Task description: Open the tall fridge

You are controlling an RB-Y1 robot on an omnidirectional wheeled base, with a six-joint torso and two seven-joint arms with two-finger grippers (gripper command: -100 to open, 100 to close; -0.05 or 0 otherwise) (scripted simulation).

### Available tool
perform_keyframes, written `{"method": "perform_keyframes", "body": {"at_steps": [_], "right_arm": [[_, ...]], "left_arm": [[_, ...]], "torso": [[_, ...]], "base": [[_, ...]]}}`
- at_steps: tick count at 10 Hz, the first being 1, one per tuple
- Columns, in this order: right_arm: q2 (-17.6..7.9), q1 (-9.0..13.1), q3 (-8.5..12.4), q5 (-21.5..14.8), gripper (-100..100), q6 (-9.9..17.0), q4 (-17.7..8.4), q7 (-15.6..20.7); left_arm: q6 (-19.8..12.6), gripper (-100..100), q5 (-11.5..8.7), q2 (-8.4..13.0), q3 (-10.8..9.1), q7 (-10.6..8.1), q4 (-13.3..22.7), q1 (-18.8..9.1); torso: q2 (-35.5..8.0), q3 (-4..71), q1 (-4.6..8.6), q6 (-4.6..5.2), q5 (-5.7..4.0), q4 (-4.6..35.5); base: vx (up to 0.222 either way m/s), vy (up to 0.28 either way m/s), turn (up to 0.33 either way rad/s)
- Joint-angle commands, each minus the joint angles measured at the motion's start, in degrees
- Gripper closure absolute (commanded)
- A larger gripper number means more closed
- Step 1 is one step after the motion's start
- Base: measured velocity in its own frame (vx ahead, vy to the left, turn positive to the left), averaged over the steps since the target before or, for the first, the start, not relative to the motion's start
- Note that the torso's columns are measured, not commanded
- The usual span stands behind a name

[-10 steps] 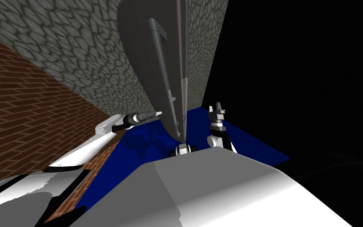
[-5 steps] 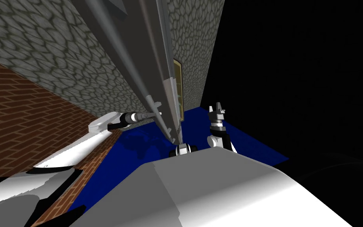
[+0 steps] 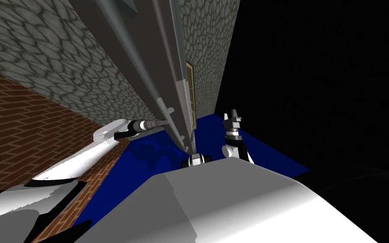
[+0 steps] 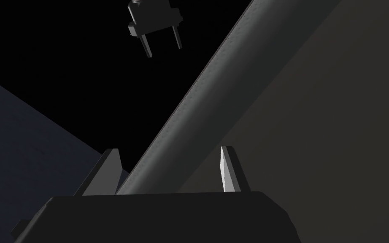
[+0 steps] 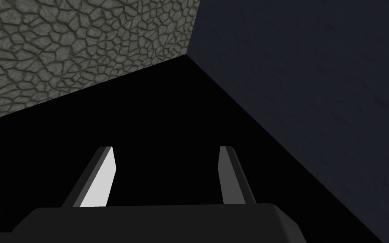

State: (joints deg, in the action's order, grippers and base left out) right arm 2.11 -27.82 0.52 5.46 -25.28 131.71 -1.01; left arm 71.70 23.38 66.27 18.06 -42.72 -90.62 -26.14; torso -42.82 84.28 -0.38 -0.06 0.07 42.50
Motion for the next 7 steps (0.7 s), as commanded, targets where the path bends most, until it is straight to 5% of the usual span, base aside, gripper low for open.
{"method": "perform_keyframes", "body": {"at_steps": [1,2,3,7], "right_arm": [[0.0,0.01,0.0,0.0,0,0.0,0.0,0.0],[0.0,0.01,0.0,0.0,0,0.0,-0.01,0.0],[-0.01,0.01,0.01,0.0,0,0.0,-0.01,0.0],[0.02,0.0,-0.02,0.0,0,0.0,0.0,0.0]], "left_arm": [[2.18,100,-0.55,-0.07,0.27,-0.43,-0.96,-0.41],[3.14,100,-0.8,-0.03,0.37,-0.56,-1.72,-0.51],[2.75,-100,-1.4,1.03,-0.1,-2.21,-1.54,-1.67],[2.91,-100,-3.51,3.52,-1.68,-5.98,-2.6,-4.07]], "torso": [[0.02,0.05,-0.16,-0.06,0.06,0.06],[0.16,0.15,0.03,-0.05,0.0,0.04],[0.17,0.16,0.32,-0.01,-0.13,0.05],[0.65,0.37,0.57,0.09,-0.14,-0.24]], "base": [[-0.035,0.164,0.001],[-0.067,0.164,0.017],[-0.04,0.071,0.046],[0.028,-0.047,0.027]]}}
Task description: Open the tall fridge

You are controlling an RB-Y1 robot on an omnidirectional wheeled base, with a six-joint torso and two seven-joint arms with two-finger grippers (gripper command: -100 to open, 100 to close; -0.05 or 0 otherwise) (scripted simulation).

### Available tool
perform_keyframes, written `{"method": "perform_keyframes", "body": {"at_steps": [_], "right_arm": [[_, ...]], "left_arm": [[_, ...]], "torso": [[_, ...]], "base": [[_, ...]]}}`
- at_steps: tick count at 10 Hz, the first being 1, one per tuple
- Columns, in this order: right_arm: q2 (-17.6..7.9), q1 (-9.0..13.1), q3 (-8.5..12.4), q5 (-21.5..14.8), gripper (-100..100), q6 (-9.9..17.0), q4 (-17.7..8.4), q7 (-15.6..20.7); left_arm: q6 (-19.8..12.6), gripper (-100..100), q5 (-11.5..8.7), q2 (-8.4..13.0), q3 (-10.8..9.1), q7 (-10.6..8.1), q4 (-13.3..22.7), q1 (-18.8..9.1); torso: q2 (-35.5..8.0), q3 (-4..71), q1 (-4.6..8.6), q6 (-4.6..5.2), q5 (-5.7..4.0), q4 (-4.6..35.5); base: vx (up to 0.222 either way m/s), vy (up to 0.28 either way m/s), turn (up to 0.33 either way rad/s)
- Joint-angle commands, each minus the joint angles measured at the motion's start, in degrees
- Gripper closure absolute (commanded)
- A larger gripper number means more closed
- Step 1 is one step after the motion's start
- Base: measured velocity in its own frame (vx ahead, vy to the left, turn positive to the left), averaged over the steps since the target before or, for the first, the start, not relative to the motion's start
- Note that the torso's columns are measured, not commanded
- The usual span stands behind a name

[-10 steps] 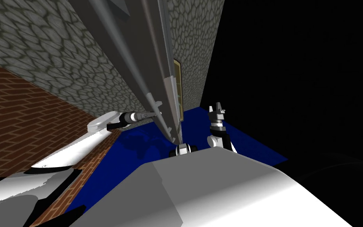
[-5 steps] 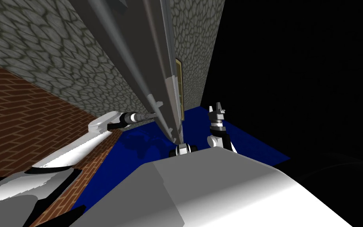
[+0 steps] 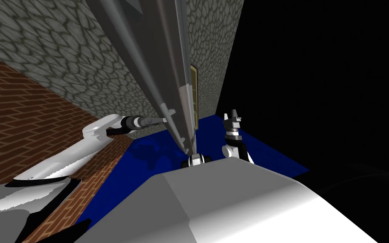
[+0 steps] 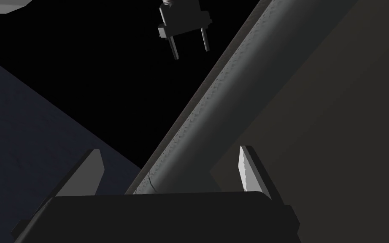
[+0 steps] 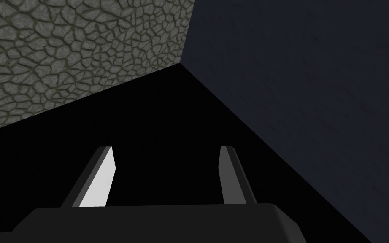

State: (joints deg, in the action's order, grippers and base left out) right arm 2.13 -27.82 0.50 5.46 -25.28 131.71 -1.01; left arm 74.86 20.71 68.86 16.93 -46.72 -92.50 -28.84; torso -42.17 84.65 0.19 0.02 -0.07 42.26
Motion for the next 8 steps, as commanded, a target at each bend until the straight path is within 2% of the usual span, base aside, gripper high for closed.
{"method": "perform_keyframes", "body": {"at_steps": [1,2,3,8], "right_arm": [[0.0,0.0,0.0,0.0,0,0.0,0.0,0.0],[-0.01,0.0,0.01,0.0,0,0.0,0.0,0.0],[-0.01,0.01,0.01,0.0,0,0.0,0.0,0.0],[-0.01,0.01,0.01,0.0,0,0.0,0.0,0.0]], "left_arm": [[-0.21,-100,-1.19,1.35,-0.81,-2.6,-0.89,-1.77],[-0.37,-100,-0.81,0.91,-0.47,-2.04,-0.8,-1.62],[-0.42,0,-0.85,0.95,-0.5,-2.29,-0.83,-1.73],[-0.42,0,-0.85,0.94,-0.5,-2.27,-0.83,-1.72]], "torso": [[-0.11,-0.08,-0.22,-0.02,0.08,0.02],[-0.2,-0.14,-0.34,-0.03,0.12,0.05],[-0.21,-0.15,-0.36,-0.03,0.14,0.05],[-0.11,-0.08,-0.18,-0.03,0.07,0.02]], "base": [[0.016,-0.028,0.022],[0.007,-0.011,0.003],[0.0,0.0,0.0],[0.0,0.0,0.0]]}}
